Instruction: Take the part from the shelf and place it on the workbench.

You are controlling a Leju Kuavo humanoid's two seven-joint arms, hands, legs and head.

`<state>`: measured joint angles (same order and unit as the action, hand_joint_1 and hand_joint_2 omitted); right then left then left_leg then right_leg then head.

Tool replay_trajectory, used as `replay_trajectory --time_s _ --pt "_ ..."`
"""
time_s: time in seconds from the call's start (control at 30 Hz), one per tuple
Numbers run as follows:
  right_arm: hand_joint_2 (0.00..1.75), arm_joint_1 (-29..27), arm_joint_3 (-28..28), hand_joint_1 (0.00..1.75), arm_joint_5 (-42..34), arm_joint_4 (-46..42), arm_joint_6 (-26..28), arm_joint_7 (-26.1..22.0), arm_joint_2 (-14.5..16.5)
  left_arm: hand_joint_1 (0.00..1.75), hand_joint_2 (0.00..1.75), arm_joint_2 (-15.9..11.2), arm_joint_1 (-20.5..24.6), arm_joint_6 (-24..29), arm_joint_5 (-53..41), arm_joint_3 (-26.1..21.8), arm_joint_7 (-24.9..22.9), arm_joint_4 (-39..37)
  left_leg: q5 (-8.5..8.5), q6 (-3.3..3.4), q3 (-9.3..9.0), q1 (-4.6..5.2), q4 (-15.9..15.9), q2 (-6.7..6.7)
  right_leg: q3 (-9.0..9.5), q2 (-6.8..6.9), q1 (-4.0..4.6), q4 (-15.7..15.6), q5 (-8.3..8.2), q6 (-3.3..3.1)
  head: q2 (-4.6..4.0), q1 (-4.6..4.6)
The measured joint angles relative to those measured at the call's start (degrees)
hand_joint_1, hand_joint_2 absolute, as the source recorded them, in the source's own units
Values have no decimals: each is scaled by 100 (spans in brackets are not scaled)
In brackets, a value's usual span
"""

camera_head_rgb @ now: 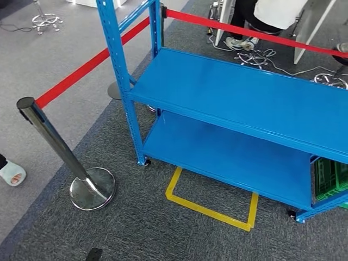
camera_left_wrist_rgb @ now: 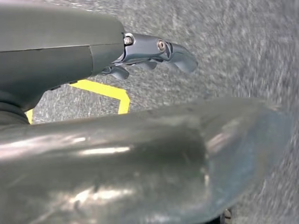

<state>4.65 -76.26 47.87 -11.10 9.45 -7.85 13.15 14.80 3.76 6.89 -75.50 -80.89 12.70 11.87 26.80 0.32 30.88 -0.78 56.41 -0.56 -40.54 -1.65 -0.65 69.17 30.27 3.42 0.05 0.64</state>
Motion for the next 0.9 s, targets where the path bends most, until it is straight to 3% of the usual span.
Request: replay_trajectory --time_s 0.03,0.07,0.1,0.17,0.23,0.3,0.37,0.43,0.5,0.53,0.57,0.6,0.63,0.7,0.73,0.77,0.83,0.9 --pt "0 17 -106 0 -69 4 -164 55 12 0 0 -1 -12 -38 14 -1 7 0 7 9 -4 17 2 106 -160 82 -2 357 154 7 -1 0" --pt "0 24 -183 0 -89 8 -281 118 24 0 0 -2 -16 -69 19 -1 12 0 16 13 -10 28 3 206 -236 117 -3 557 206 9 -1 -1" --pt "0 22 -240 0 -87 11 -352 173 35 0 0 -2 -13 -95 21 -1 16 0 26 11 -21 33 4 294 -196 137 -3 534 148 8 -1 1" --pt "0 20 -316 0 -66 13 -400 239 49 0 0 1 1 -121 13 0 22 0 59 -16 -73 38 5 442 218 264 0 -138 -189 -4 -1 2" --pt "0 42 -367 0 -60 16 -420 261 72 0 0 0 7 -128 5 0 24 0 104 -72 -129 66 10 560 628 457 19 -817 -414 -52 -1 -7" --pt "0 58 -394 0 -56 19 -427 278 91 0 0 -2 21 -129 5 0 27 0 119 -131 -165 87 4 645 715 480 47 -982 -433 -119 0 -16" --pt "0 57 -418 0 -54 19 -427 288 93 0 0 -1 39 -129 5 0 28 0 138 -192 -192 71 -1 686 696 357 45 -1004 -453 -191 0 -16" --pt "0 64 -443 0 -53 19 -427 290 95 0 0 -1 44 -130 5 0 32 0 332 -256 -97 52 239 481 694 230 14 -1038 -488 -265 1 -42" --pt "0 77 -464 0 -52 19 -429 291 102 0 0 -3 37 -130 5 0 35 0 706 -294 235 37 931 192 674 98 -6 -1048 -512 -310 2 -72" --pt "0 81 -473 0 -52 19 -431 292 105 0 0 -4 28 -130 5 0 35 0 859 -302 437 33 1324 125 662 19 -7 -1048 -517 -320 2 -77" --pt "0 80 -478 0 -51 19 -432 292 108 0 0 -6 18 -130 5 -1 35 0 911 -306 583 31 1587 99 657 -66 -8 -1048 -521 -322 2 -78" --pt "0 76 -482 0 -51 20 -434 293 109 0 0 -7 11 -129 5 -1 35 0 842 -305 640 29 1649 85 656 -157 -11 -1048 -526 -317 2 -77" --pt "0 72 -484 0 -50 20 -433 297 109 0 0 -8 7 -129 5 -1 35 0 660 -301 586 23 1480 64 658 -252 -16 -1047 -533 -305 2 -77" --pt "0 77 -485 0 -36 21 -412 307 110 0 0 -10 7 -139 5 0 34 0 211 -292 271 -1 729 -52 659 -408 -22 -1042 -548 -266 2 -81" --pt "0 80 -485 0 -37 20 -403 309 110 0 0 -11 17 -151 6 0 34 0 81 -277 124 -14 380 -125 644 -472 -17 -1029 -553 -239 1 -94" --pt "0 77 -496 0 -81 20 -441 302 110 0 0 -10 30 -168 9 1 33 0 26 -254 38 -19 159 -184 625 -513 -12 -1027 -559 -206 1 -102" --pt "0 51 -559 0 -279 21 -695 236 110 0 0 -7 57 -197 20 1 30 0 25 -176 8 -8 37 -211 587 -571 -16 -1051 -583 -126 1 -115" --pt "0 32 -671 0 -516 22 -1040 139 118 0 0 -1 60 -201 32 1 2 0 -12 -86 11 -12 19 -164 549 -461 -21 -1024 -557 -61 2 -96"
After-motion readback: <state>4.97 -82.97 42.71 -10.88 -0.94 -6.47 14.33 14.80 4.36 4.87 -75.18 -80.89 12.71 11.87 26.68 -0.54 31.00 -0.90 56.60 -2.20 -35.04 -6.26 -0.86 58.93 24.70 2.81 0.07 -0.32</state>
